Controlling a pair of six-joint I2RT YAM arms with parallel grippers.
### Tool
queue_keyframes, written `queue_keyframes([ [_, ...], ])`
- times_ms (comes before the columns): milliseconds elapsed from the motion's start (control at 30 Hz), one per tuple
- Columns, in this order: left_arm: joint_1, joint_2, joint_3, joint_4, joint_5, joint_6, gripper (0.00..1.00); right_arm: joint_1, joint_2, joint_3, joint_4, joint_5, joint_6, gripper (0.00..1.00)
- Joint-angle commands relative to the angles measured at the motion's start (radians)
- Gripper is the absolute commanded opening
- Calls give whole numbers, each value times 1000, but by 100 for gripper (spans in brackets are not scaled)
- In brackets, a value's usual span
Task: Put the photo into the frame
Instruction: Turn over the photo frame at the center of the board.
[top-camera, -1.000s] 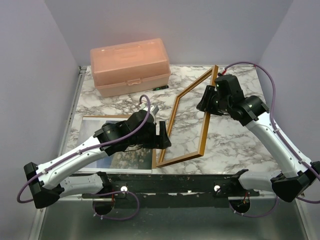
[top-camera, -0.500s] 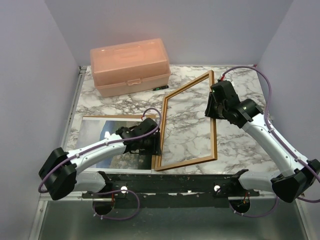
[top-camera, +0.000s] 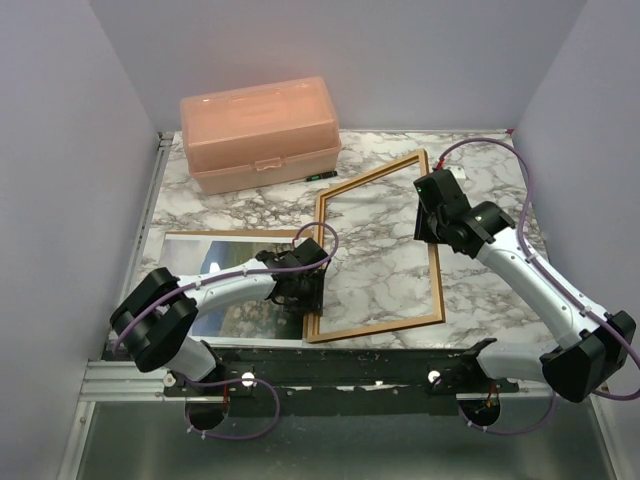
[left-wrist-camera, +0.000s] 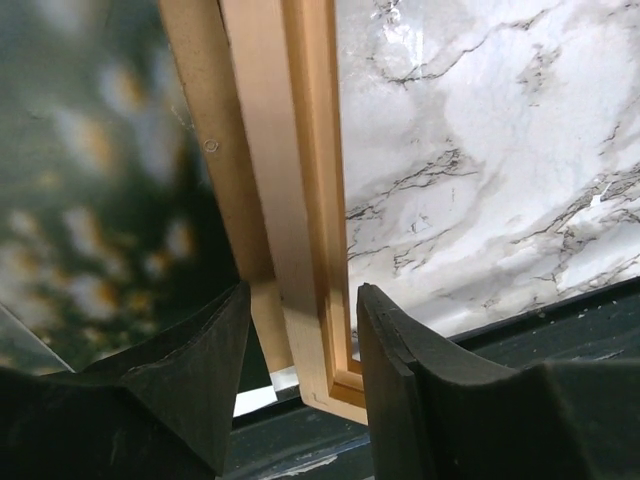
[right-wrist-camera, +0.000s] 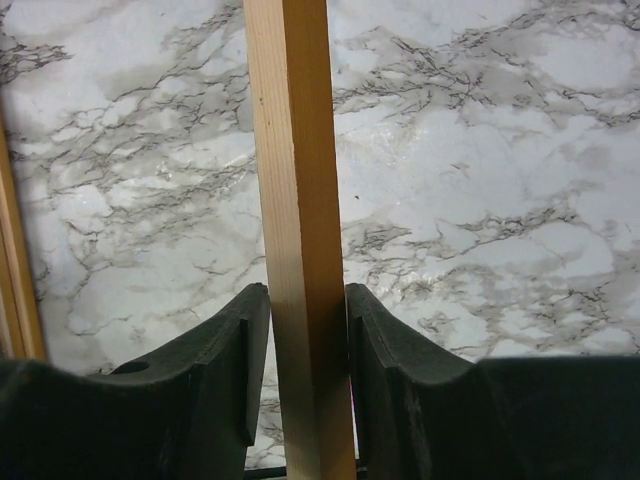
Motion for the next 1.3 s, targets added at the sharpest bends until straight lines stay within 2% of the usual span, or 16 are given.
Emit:
queue_keyframes([
  [0,5,42,31,8,-11,21,46,2,14,-14,44,46,-16,43],
  [200,5,51,-3,49,8,1,40,0,27,-31,49,23,-15,45],
  [433,6,69,-9,62,19,-16,19,2,58,-22,28,8,-12,52],
  [600,6,98,0,40,6,-24,11,1,87,-11,-4,30,12,85],
  [700,6,96,-5,30,-2,-43,11,1,93,-23,-8,60,20,96],
  [833,6,93,3,17,-1,-43,11,1,111,15,-51,85,37,100],
  [1067,6,96,22,17,17,-59,10,1,86,37,-24,23,28,100],
  [1267,0,90,65,32,47,-83,1,1,69,10,-2,-50,31,100],
])
